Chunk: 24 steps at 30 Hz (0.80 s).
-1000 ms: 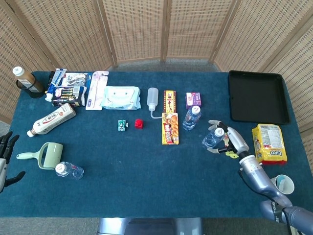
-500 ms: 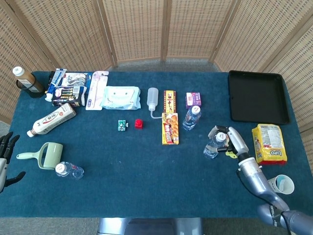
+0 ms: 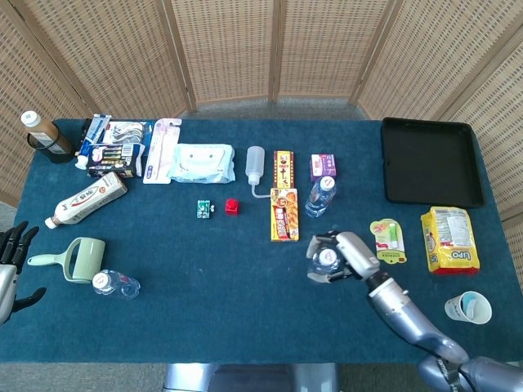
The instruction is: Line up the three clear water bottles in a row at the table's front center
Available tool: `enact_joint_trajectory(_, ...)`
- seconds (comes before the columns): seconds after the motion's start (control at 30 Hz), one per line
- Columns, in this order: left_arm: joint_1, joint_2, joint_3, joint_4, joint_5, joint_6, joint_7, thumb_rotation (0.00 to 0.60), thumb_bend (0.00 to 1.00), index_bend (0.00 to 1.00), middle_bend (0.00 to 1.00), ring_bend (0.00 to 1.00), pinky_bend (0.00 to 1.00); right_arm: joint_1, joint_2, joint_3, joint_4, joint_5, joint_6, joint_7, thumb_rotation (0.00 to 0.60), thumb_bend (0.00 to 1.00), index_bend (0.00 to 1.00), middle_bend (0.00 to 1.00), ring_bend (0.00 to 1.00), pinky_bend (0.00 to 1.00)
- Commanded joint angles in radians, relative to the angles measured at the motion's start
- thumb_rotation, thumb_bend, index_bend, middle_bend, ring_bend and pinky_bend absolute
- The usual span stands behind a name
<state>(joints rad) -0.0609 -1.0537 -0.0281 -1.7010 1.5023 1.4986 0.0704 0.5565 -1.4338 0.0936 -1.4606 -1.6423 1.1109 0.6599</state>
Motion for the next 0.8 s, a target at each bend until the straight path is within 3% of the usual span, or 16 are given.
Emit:
enact_joint_trajectory(0.03,0.0,0.001,-0.001,0.0,-0.002,0.001,-0.003,0.6,0.05,0.0,0.0,0.0,0.04,0.033,-0.031,0.0,-0.018,-0.012,-0.03,-0.047,0.6,0.26,0.52,0.69,0.58,0.39)
enact_joint_trajectory(0.2,0.001,0.006,-0.003,0.004,-0.006,0.0,-0.018,0.6,0.05,0.0,0.0,0.0,0.04,0.093,-0.1,0.032,-0.06,0.012,-0.077,-0.146,0.6,0.26,0.52,0.69,0.58,0.39)
enact_joint_trajectory(0.4,0.001,0.013,-0.002,0.011,-0.004,-0.001,-0.044,0.6,0.05,0.0,0.0,0.0,0.04,0.14,-0.194,0.078,-0.024,0.096,-0.123,-0.267,0.6,0.26,0.52,0.69,0.58,0.39)
enact_joint_trajectory(0.8,-0.016,0.023,-0.003,0.022,-0.019,-0.041,-0.078,0.6,0.06,0.0,0.0,0.0,0.04,0.196,-0.294,0.102,0.019,0.186,-0.18,-0.343,0.6,0.26,0.52,0.69,0.57,0.39)
